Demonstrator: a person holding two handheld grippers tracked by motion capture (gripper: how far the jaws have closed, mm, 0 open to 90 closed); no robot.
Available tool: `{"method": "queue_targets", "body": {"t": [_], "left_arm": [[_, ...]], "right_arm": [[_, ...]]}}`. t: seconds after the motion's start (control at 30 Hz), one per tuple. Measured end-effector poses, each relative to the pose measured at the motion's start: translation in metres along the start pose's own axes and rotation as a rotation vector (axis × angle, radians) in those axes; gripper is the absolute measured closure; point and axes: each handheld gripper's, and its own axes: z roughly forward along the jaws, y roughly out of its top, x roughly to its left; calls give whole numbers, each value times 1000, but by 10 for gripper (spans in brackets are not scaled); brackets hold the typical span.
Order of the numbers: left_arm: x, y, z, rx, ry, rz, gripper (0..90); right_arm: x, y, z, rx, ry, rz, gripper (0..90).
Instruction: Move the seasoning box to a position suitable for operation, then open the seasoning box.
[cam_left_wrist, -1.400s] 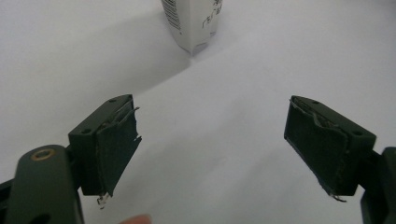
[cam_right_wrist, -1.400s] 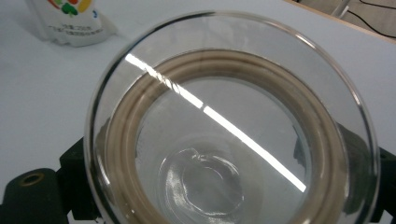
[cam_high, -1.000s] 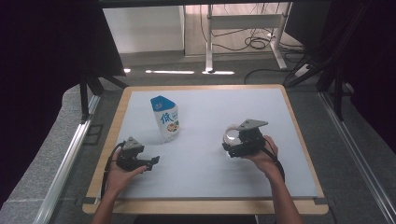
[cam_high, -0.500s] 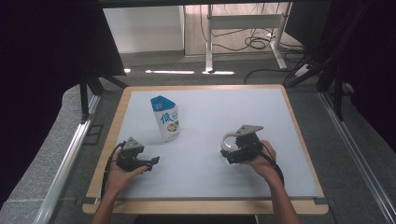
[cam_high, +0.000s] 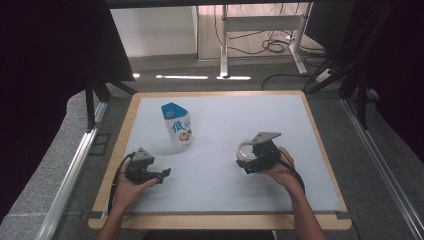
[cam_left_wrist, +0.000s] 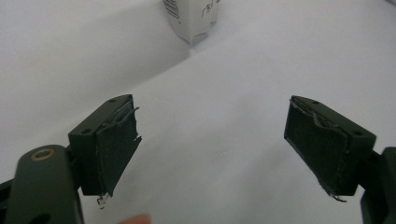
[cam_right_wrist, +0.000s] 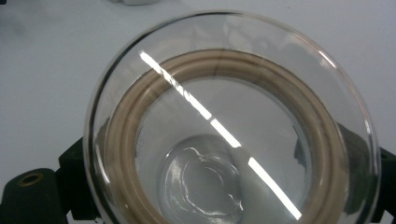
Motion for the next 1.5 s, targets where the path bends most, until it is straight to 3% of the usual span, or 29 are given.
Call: {"method": "queue_targets", "body": {"t": [0.1, 0.23, 0.57, 0.8, 0.87, 0.93, 1.1, 1.27, 1.37, 1.4, 1.5], "left_arm": [[0, 0, 1, 2, -2, 3, 172], [-1, 1, 1, 2, -6, 10, 172], [-3, 2, 2, -6, -8, 12, 171], [-4, 3, 2, -10, -5, 17, 176], [-5, 3, 1, -19, 25, 15, 193], [-6, 3, 0, -25, 29, 12, 199], [-6, 4, -3, -48, 29, -3, 212], [-6, 4, -4, -52, 30, -1, 227], [-7, 3, -3, -50, 30, 0, 225], [-8, 3, -3, -48, 25, 1, 235], [-8, 3, -3, -42, 18, -1, 255]], "right_arm": [[-1, 0, 0, -1, 5, -3, 100], [-1, 1, -5, -37, 7, 23, 22], [-6, 7, -52, -228, -26, 114, 11], [-17, -4, -74, -318, -67, 176, 138], [-20, -12, -81, -354, -115, 215, 201], [-21, -17, -85, -379, -100, 230, 249], [-19, -23, -89, -362, -143, 206, 350], [-14, -28, -89, -358, -171, 210, 553], [-13, -30, -88, -354, -168, 210, 626], [-12, -31, -87, -342, -170, 206, 705], [-10, -31, -85, -325, -165, 199, 799]]}}
